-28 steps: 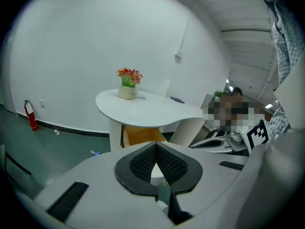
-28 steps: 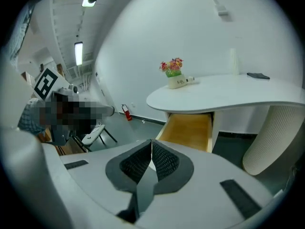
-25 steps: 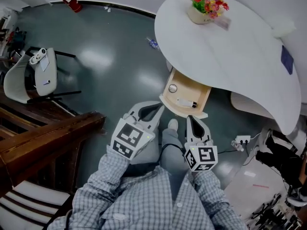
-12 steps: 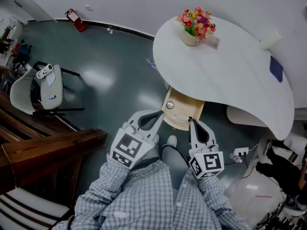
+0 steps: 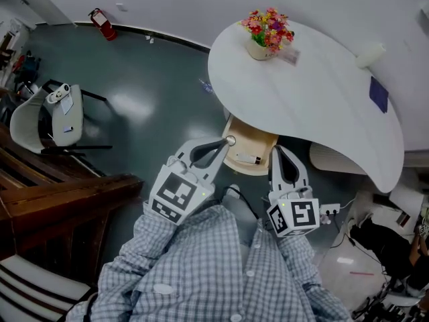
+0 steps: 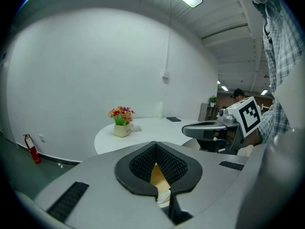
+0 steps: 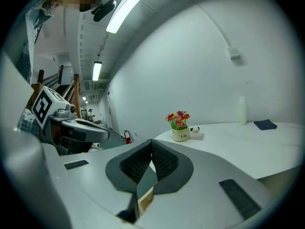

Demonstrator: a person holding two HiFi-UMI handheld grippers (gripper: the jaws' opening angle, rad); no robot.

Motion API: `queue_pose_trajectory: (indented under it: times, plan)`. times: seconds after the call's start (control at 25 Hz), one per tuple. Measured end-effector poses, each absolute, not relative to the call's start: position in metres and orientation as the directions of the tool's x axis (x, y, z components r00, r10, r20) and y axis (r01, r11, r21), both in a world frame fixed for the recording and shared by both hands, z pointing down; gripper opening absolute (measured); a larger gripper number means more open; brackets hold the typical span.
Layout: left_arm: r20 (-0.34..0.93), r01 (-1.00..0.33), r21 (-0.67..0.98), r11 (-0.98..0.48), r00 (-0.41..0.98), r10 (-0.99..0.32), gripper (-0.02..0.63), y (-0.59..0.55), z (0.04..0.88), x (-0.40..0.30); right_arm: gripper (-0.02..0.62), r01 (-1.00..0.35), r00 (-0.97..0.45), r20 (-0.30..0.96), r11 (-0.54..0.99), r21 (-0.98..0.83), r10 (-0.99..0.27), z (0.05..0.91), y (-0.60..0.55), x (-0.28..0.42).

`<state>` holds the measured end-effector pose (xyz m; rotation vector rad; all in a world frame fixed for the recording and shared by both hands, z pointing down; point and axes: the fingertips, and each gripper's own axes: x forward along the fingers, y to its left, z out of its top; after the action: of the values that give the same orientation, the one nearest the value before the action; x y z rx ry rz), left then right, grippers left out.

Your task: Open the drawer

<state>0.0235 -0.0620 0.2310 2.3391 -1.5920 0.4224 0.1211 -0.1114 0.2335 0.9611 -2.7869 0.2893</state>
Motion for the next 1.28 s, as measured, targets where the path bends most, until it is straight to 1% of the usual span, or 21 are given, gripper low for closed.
queue_pose_trajectory:
  times: [0.32, 1.28]
  plan:
    - [0.376, -0.930, 0.055, -0.364, 0.357, -0.855, 0.003, -0.069, 0.226, 0.029, 0.009, -0.615, -0.781, 0.237, 0.779, -0.124, -0.578, 0.234, -0.114, 0.122]
    - [0.388, -0.931, 0.061, -0.360, 0.355, -0.851, 0.003, -0.066, 0.231, 0.030, 0.009, -0.598, -0.789, 0.273, 0.789, -0.140, -0.550, 0.245, -0.111, 0.122]
